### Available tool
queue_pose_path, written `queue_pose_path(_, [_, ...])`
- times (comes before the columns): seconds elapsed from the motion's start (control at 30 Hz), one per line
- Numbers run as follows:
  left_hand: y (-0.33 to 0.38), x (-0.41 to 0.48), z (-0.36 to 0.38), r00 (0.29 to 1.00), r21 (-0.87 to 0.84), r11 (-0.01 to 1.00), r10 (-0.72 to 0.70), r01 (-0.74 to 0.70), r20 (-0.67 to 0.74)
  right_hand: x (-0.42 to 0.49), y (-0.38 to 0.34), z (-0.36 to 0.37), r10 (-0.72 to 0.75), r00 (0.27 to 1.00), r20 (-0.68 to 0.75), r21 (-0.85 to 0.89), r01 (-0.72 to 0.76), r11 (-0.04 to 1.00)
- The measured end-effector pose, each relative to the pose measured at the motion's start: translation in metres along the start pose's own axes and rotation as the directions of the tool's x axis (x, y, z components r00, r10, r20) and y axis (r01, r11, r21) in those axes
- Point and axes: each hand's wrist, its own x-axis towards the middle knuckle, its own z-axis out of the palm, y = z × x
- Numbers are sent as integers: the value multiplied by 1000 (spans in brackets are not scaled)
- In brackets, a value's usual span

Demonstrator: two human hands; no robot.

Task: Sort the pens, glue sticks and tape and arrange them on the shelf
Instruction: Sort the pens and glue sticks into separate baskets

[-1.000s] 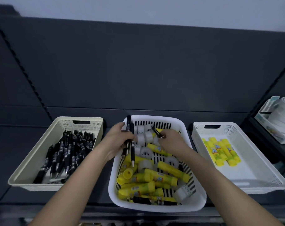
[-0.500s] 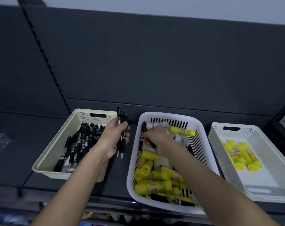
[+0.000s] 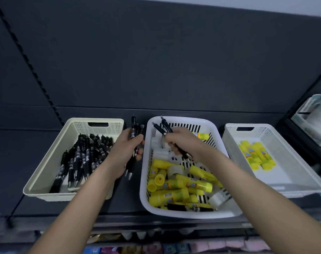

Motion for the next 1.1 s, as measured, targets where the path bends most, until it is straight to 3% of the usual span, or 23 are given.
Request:
queue_pose_path(0.2, [-8, -7, 8, 997, 81, 997, -14, 8, 80, -54, 43, -29, 101, 936, 337, -331, 17, 944])
queue_pose_path(0.37, [-15, -10, 15, 986, 82, 996, -42, 29, 160, -75, 62, -36, 115, 940, 320, -460, 48, 887])
queue_pose_path(0.53, [-16, -21, 23, 987, 87, 996, -31, 17, 160, -79, 65, -26, 180, 910, 373, -639, 110, 761])
queue_pose_path(0.73, [-12, -35, 27, 995, -1, 997, -76, 76, 61, -74, 61, -32, 223, 859, 461, -688, 187, 702])
queue_pose_path(0.93, [-12, -52, 31, 999, -40, 999, -36, 35, -19, -69, 61, -35, 269, 786, 557, -653, 214, 726])
queue_pose_path(1.03, [-15, -56, 32, 998, -52, 998, -28, 26, -50, -68, 57, -42, 201, 806, 556, -520, 149, 841])
queue_pose_path(1.1, [-15, -57, 32, 996, -61, 998, -39, 34, -82, -66, 56, -48, 154, 822, 548, -311, 29, 950])
